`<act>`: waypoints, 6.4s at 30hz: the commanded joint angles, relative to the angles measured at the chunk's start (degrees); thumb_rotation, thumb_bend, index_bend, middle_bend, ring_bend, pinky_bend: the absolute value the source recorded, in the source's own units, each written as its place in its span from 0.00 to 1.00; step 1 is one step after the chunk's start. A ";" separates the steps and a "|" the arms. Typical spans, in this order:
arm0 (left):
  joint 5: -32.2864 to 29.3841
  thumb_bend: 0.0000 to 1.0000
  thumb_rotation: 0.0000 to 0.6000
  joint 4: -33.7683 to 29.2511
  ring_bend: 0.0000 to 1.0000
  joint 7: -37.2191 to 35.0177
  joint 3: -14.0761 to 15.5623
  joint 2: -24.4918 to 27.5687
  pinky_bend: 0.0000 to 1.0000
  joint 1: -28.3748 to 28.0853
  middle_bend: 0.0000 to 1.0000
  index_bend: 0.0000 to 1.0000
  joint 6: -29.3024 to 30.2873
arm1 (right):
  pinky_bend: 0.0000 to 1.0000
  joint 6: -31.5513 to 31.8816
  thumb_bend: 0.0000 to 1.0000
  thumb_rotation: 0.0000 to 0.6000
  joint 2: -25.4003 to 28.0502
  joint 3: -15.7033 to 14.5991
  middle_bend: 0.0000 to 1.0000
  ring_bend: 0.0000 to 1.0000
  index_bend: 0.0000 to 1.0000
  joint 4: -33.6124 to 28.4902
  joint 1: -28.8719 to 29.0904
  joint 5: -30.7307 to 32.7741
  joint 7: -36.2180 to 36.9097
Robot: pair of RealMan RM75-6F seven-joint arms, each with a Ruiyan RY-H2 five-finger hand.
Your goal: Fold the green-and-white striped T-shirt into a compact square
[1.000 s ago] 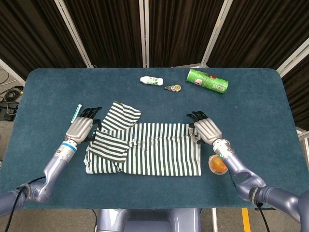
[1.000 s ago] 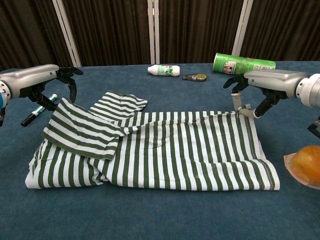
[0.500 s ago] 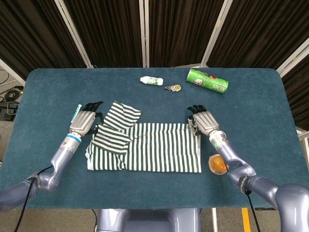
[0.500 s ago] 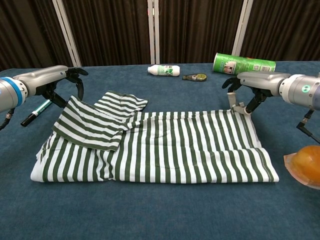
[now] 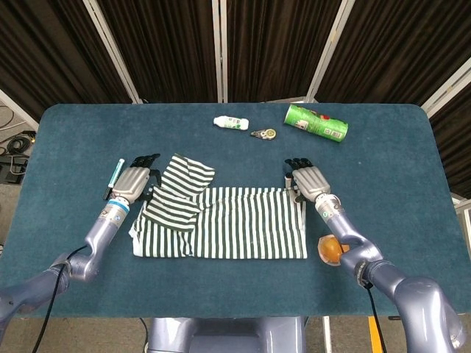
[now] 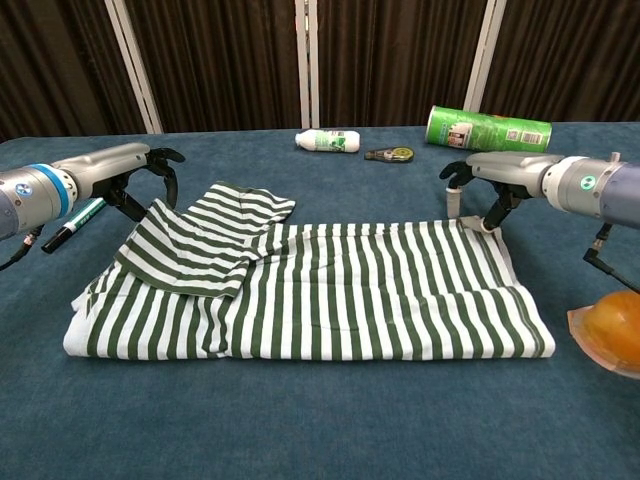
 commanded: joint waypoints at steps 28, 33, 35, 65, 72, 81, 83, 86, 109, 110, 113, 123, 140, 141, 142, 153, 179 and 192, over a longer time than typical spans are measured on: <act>-1.94 0.68 1.00 4.28 0.00 0.55 -1.15 -1.94 0.00 -2.23 0.00 0.84 -2.69 | 0.00 27.45 0.05 1.00 28.10 -3.65 0.00 0.00 0.00 -44.83 -17.72 -1.99 -11.84; -2.16 0.67 1.00 6.09 0.00 0.27 -1.36 -2.77 0.00 -2.54 0.00 0.84 -2.95 | 0.00 32.37 0.04 1.00 30.74 -5.22 0.00 0.00 0.00 -49.67 -21.75 -2.70 -14.95; -2.43 0.67 1.00 7.26 0.00 -0.09 -1.65 -3.39 0.00 -2.79 0.00 0.84 -3.19 | 0.00 34.51 0.04 1.00 31.38 -5.86 0.00 0.00 0.01 -50.85 -23.38 -3.18 -16.82; -2.80 0.11 1.00 0.14 0.00 0.02 -4.34 1.23 0.00 -0.52 0.00 0.00 3.52 | 0.00 48.78 0.03 1.00 31.04 -7.03 0.00 0.00 0.06 -56.16 -33.73 -8.58 -23.67; 4.15 0.12 1.00 -10.83 0.00 -1.48 -0.63 8.75 0.00 2.07 0.00 0.06 7.86 | 0.00 48.80 0.03 1.00 31.49 -6.81 0.00 0.00 0.07 -56.56 -34.16 -9.54 -23.31; 10.90 0.17 1.00 -17.27 0.00 0.43 5.99 13.50 0.00 4.34 0.00 0.43 9.37 | 0.00 48.99 0.03 1.00 32.09 -6.27 0.00 0.00 0.09 -56.81 -34.71 -10.14 -22.12; 11.14 0.18 1.00 -16.67 0.00 1.19 6.99 12.97 0.00 4.54 0.00 0.44 8.84 | 0.00 48.92 0.03 1.00 32.14 -6.21 0.00 0.00 0.09 -56.83 -34.79 -10.23 -22.03; 11.06 0.18 1.00 -14.45 0.00 1.88 8.22 11.03 0.00 4.65 0.00 0.46 7.54 | 0.00 48.81 0.03 1.00 32.15 -6.08 0.00 0.00 0.09 -56.82 -34.87 -10.34 -21.99; 15.25 0.27 1.00 -0.36 0.00 -2.78 11.24 0.46 0.00 3.50 0.00 0.50 7.86 | 0.00 47.93 0.03 1.00 32.06 -4.83 0.00 0.00 0.10 -56.06 -35.37 -10.34 -20.58; 15.32 0.27 1.00 -0.13 0.00 -2.91 11.26 0.29 0.00 3.51 0.00 0.49 7.99 | 0.00 47.94 0.03 1.00 32.08 -4.79 0.00 0.00 0.10 -56.07 -35.39 -10.37 -20.53; 15.47 0.27 1.00 0.68 0.00 -3.44 11.15 -0.38 0.00 3.51 0.00 0.49 8.58 | 0.00 47.93 0.03 1.00 32.11 -4.70 0.00 0.00 0.10 -56.08 -35.45 -10.46 -20.42; 15.66 0.27 1.00 4.11 0.00 -4.45 10.49 -2.49 0.00 3.11 0.00 0.49 9.98 | 0.00 47.87 0.03 1.00 32.27 -4.35 0.00 0.00 0.11 -56.17 -35.69 -10.54 -20.10; 16.10 0.31 1.00 8.09 0.00 -5.06 10.90 -4.79 0.00 2.45 0.00 0.49 9.68 | 0.00 47.90 0.03 1.00 32.42 -3.89 0.00 0.00 0.11 -56.22 -35.99 -10.96 -19.63; 16.13 0.33 1.00 8.22 0.00 -5.10 10.94 -4.90 0.00 2.41 0.00 0.49 9.66 | 0.00 47.91 0.03 1.00 32.43 -3.88 0.00 0.00 0.11 -56.23 -36.00 -11.00 -19.59; 16.17 0.35 1.00 8.33 0.00 -5.16 10.96 -5.01 0.00 2.39 0.00 0.49 9.68 | 0.00 47.91 0.03 1.00 32.43 -3.87 0.00 0.00 0.11 -56.23 -36.01 -11.04 -19.58; 16.34 0.45 1.00 9.04 0.00 -5.75 10.86 -5.75 0.00 1.97 0.00 0.53 10.00 | 0.00 48.14 0.03 1.00 32.59 -3.64 0.00 0.00 0.12 -56.30 -36.21 -11.41 -19.14; 15.02 0.57 1.00 6.66 0.00 -6.82 8.61 -4.82 0.00 0.97 0.00 0.68 11.27 | 0.00 48.49 0.03 1.00 32.83 -3.36 0.00 0.00 0.12 -56.51 -36.59 -12.11 -18.70; 9.08 0.60 1.00 0.72 0.00 -3.52 3.04 -0.97 0.00 -2.18 0.00 0.69 6.44 | 0.00 47.79 0.03 1.00 32.65 -3.35 0.00 0.00 0.13 -56.37 -36.48 -12.02 -18.97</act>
